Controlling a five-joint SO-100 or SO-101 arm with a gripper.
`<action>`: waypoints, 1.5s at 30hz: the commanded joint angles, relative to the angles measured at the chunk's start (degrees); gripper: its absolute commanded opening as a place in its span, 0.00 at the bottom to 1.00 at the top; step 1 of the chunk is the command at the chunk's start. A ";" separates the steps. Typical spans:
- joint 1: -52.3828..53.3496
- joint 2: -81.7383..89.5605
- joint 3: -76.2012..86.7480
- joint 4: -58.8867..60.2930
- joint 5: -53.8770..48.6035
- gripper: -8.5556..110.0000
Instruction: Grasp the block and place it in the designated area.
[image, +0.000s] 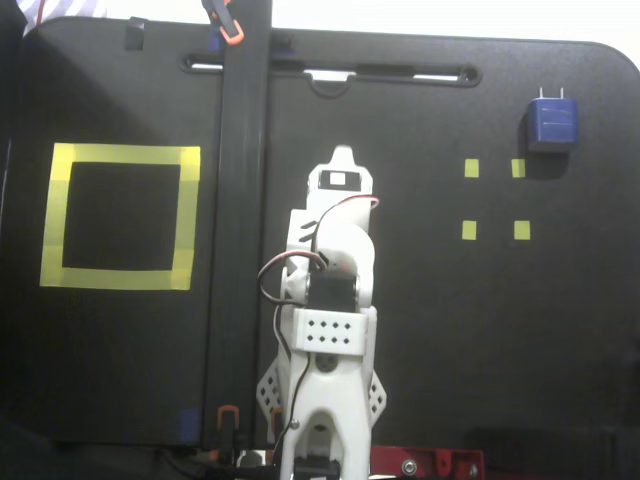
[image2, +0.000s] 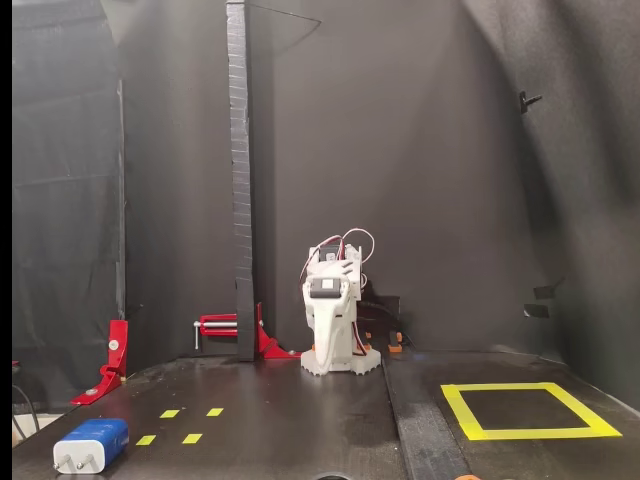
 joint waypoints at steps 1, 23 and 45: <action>0.00 0.26 0.18 -6.33 -0.35 0.07; 0.97 0.26 0.18 -34.45 -0.44 0.07; 29.79 0.09 0.18 -29.18 -0.44 0.07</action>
